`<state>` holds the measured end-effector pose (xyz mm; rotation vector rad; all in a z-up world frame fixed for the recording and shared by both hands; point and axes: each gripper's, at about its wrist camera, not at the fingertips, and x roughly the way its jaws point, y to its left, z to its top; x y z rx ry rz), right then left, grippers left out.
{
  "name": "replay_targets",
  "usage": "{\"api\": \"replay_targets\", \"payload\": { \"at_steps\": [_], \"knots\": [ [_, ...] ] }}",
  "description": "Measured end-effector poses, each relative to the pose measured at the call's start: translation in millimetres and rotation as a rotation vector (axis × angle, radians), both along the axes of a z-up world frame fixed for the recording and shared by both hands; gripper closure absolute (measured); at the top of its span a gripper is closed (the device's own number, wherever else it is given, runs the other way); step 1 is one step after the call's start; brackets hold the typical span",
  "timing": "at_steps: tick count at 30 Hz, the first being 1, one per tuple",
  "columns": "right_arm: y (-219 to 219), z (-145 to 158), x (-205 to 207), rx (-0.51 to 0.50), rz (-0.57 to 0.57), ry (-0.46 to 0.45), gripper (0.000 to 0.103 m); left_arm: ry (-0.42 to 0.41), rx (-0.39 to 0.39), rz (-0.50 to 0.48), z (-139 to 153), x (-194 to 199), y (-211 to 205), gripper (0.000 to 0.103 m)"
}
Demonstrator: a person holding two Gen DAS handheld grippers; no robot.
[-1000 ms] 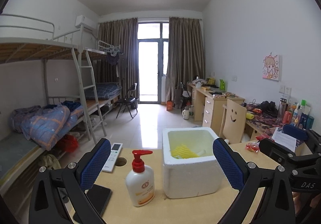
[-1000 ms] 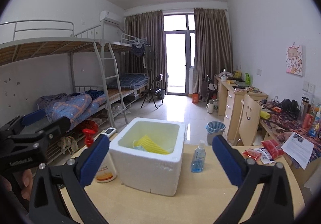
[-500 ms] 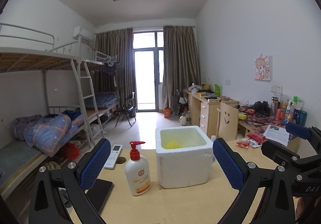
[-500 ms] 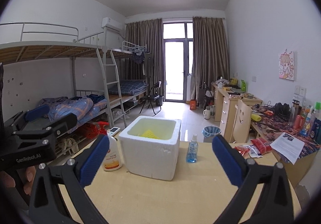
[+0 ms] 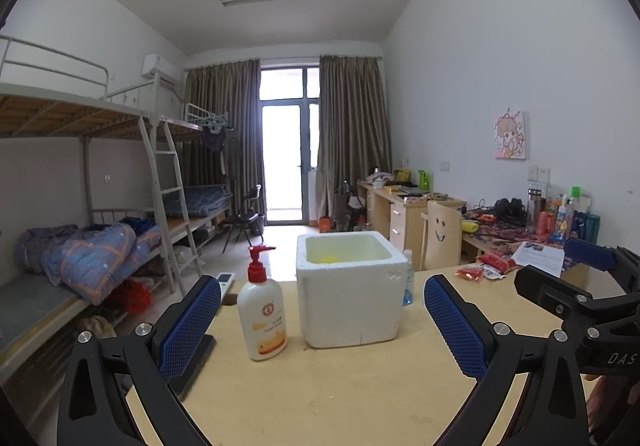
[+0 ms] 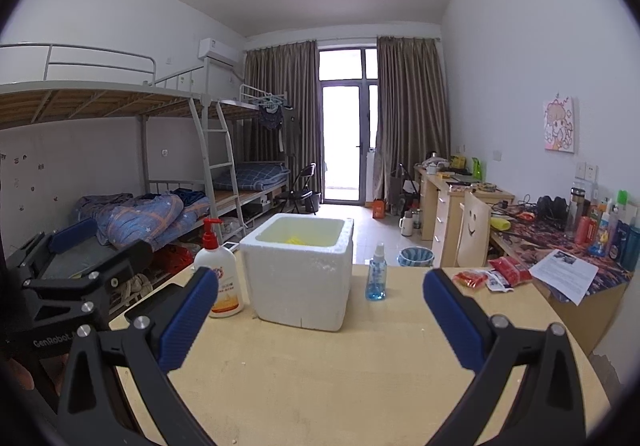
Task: Organize soft objects
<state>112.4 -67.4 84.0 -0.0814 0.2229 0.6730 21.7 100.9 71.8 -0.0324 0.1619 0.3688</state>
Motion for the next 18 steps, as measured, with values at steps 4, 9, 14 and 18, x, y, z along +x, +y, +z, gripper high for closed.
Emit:
{"api": "replay_targets", "payload": {
  "at_steps": [4, 9, 14, 18],
  "knots": [
    [-5, -9, -8, -0.006, 0.004, -0.011, 0.000, -0.011, -0.012, -0.008, -8, -5, -3, 0.001],
    [-15, -18, -11, 0.012, 0.005, -0.011, 0.000, -0.015, -0.008, -0.022, -21, -7, -3, 0.001],
    [-22, -38, -19, 0.037, 0.002, -0.015, 0.000, -0.063, -0.015, -0.014, -38, -17, -8, 0.001],
    [-27, -53, -24, 0.047, -0.014, -0.024, 0.000, -0.080, -0.012, -0.006, -54, -26, -16, 0.001]
  ]
}}
